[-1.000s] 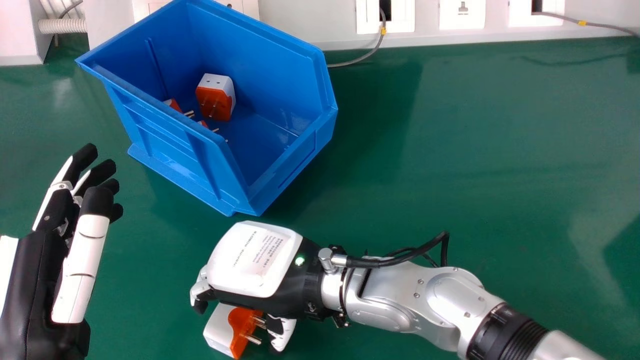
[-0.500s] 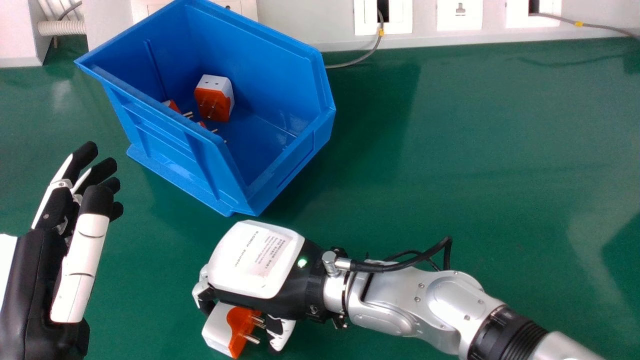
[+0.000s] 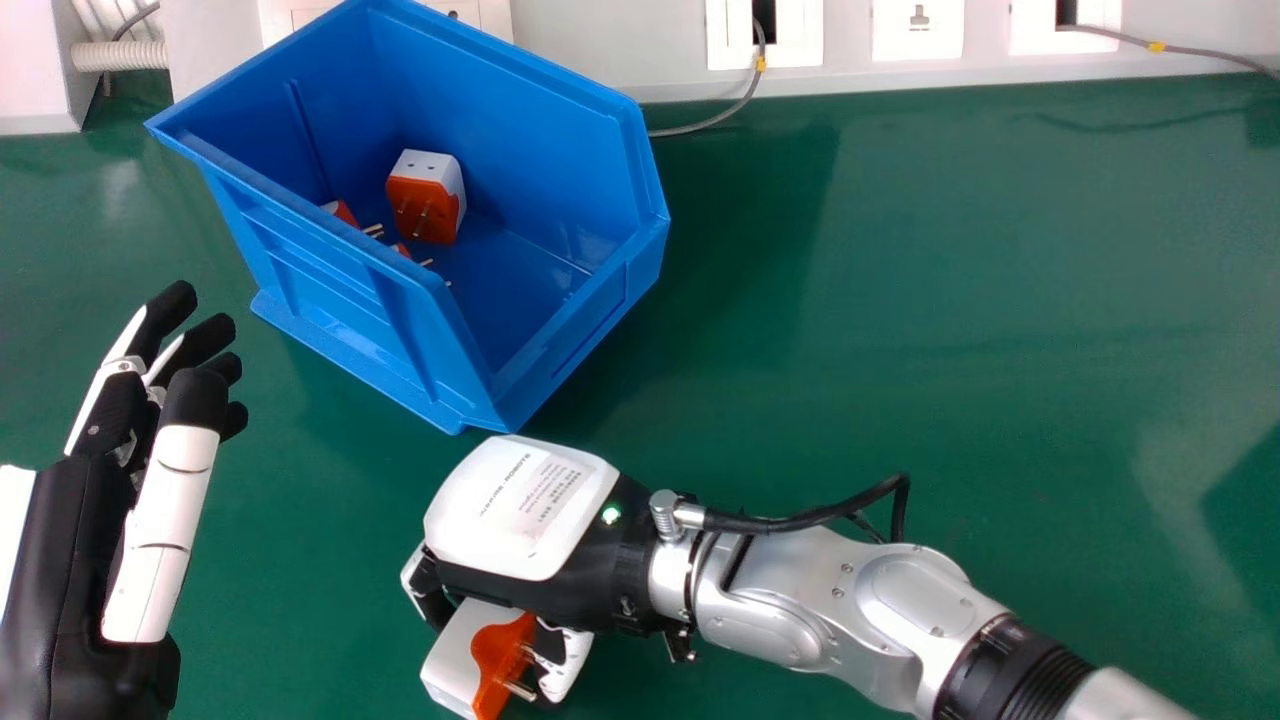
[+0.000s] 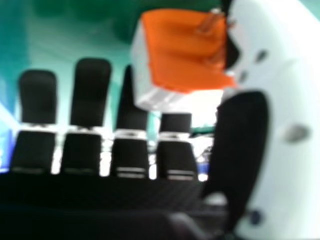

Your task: Pick all objects and put in blue box

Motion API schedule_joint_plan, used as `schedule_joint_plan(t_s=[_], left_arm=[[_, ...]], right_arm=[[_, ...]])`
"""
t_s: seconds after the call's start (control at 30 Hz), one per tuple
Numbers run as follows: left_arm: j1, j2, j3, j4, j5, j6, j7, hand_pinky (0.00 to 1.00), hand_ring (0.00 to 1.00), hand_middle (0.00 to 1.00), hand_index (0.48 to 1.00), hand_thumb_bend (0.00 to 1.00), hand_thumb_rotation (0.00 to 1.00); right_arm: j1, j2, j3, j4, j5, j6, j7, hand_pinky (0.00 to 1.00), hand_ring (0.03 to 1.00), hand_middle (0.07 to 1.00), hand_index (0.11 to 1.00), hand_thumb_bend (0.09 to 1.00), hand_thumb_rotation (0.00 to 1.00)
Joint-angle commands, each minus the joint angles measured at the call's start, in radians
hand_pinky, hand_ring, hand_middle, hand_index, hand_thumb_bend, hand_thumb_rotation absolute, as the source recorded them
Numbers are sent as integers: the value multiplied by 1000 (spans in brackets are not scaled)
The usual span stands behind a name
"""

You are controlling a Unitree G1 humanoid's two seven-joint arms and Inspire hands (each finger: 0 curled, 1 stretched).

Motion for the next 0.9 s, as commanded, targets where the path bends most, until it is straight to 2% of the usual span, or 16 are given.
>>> schedule_joint_plan(t_s=[0.0,0.43,0.67,0.77,0.87], left_arm=[[3,3,6,-25,-2,-13,2,837,871,885,906,780,875],[0,5,9,-17,-2,-21,1,832,870,885,906,759,876],[-2,6,8,-16,-4,-21,-1,831,870,884,906,746,878],[-3,8,12,-15,-8,-17,-2,831,870,884,906,741,878],[-5,12,23,-8,-17,-19,-5,831,870,884,906,744,878]], right_arm=[[-5,7,11,-13,-9,5,17,163,218,506,487,532,8],[-16,-1,12,-20,-11,-1,40,74,115,480,474,531,2],[-15,-9,5,-33,-9,-7,32,58,93,474,472,531,0],[-7,-13,-6,-50,2,-3,37,56,88,473,472,531,0],[17,-23,-24,-109,14,19,62,54,86,472,471,531,0]])
